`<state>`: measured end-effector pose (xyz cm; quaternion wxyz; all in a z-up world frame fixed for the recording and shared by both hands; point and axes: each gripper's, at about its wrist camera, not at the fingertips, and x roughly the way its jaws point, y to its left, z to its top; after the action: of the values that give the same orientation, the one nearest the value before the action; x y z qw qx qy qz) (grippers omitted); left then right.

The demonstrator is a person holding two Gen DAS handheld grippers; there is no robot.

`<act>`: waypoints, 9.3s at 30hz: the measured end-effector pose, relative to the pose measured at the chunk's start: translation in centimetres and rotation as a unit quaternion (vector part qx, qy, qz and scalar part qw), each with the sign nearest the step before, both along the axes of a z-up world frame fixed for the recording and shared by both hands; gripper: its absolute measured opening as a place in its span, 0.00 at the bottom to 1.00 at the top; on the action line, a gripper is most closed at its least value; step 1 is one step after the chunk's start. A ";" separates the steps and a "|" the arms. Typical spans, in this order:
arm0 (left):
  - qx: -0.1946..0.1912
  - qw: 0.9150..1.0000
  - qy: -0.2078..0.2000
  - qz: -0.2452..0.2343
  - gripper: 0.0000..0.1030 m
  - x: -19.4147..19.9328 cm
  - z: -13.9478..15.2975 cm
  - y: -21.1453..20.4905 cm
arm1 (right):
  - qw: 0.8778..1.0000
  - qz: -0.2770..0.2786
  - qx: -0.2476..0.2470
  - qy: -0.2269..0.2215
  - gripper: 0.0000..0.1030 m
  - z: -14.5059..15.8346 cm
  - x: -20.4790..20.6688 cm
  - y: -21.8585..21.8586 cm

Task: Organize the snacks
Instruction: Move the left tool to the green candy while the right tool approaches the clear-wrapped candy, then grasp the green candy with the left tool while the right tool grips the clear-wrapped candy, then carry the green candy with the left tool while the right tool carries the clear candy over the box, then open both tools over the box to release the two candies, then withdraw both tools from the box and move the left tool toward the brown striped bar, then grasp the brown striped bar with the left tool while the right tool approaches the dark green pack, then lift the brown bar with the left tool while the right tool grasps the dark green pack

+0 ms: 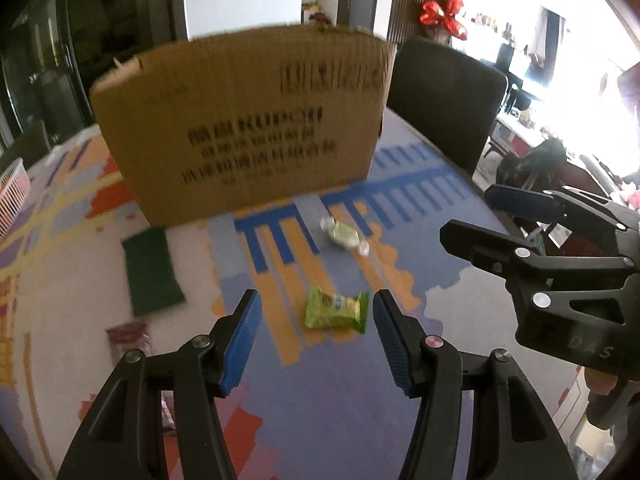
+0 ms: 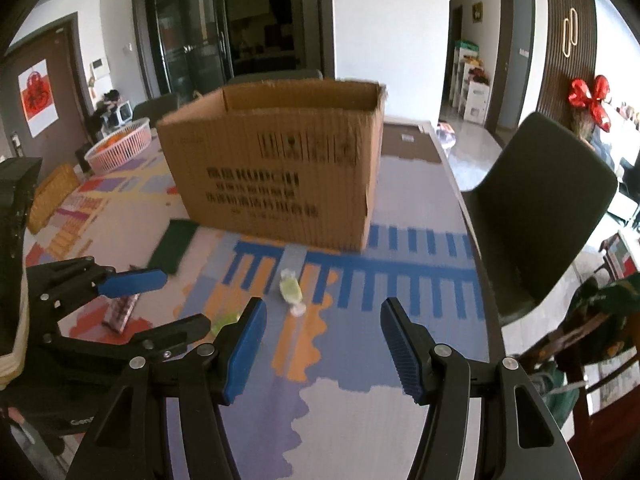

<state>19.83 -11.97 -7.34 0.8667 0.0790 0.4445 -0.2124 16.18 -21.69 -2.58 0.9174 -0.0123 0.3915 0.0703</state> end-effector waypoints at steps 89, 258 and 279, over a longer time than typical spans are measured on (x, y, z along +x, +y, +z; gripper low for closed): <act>-0.042 0.994 -0.072 0.077 0.28 2.1 6.7 5.3 | 0.999 0.039 -0.001 -0.015 0.19 1.0 4.2 4.8; -0.005 0.972 -0.027 0.232 0.35 3.1 -1.0 21.4 | 0.994 0.054 -0.006 0.097 0.50 -8.0 12.8 22.1; -0.008 0.973 -0.037 0.228 0.35 1.3 0.5 20.2 | 0.995 0.052 0.012 0.081 0.44 -6.4 9.8 20.1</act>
<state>21.14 8.21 -6.89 0.9089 -0.0236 0.4163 -0.0101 26.00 -1.56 -9.02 0.8777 -0.0162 0.4628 0.1234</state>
